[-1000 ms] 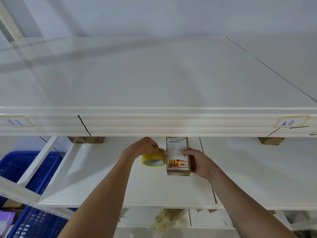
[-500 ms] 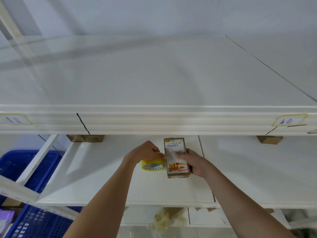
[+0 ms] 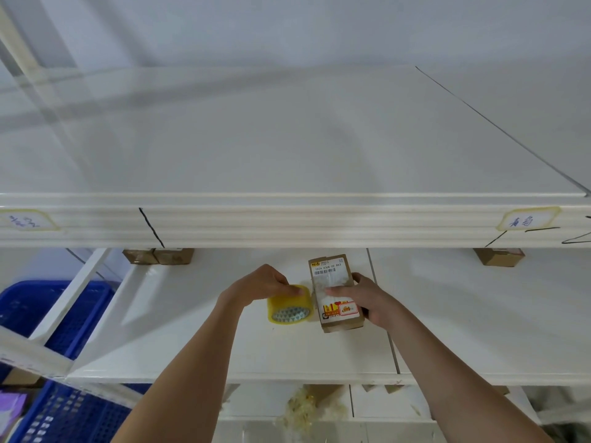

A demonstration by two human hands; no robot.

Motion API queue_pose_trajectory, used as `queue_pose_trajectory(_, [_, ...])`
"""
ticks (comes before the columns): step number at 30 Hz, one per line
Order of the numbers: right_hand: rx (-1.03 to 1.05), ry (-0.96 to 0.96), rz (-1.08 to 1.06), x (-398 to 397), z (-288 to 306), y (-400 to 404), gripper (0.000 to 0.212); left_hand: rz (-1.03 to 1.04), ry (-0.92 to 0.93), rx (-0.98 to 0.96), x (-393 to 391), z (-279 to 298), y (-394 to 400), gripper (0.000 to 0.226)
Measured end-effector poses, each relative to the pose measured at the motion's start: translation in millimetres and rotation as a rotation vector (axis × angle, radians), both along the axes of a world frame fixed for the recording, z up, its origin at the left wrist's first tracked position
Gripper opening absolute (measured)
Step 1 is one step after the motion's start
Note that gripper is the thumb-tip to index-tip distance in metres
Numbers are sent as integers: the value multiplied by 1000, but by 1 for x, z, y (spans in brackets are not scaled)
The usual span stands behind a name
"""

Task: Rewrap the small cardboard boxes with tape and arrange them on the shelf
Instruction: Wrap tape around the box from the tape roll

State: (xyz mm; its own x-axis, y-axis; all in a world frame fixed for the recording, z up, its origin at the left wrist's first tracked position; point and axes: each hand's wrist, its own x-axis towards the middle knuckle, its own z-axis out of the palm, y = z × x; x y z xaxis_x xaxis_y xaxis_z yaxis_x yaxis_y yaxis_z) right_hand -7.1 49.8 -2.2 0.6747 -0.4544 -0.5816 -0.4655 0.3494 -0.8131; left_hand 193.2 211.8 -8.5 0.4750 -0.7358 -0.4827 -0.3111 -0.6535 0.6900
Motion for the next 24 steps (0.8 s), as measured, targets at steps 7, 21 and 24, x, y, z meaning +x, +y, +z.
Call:
queue_pose_trajectory(7, [2,-23,0,-3,1,-2,74,13,-255,130,-3,-3,-3,48])
queue_pose_trajectory(21, [85,-149,83,-2,14,6,47,-64,-282,191,-9,11,-17,55])
queue_pose_trajectory(24, [117,-154,60,-4,17,7,42,-86,-264,169,-10,15,-18,54])
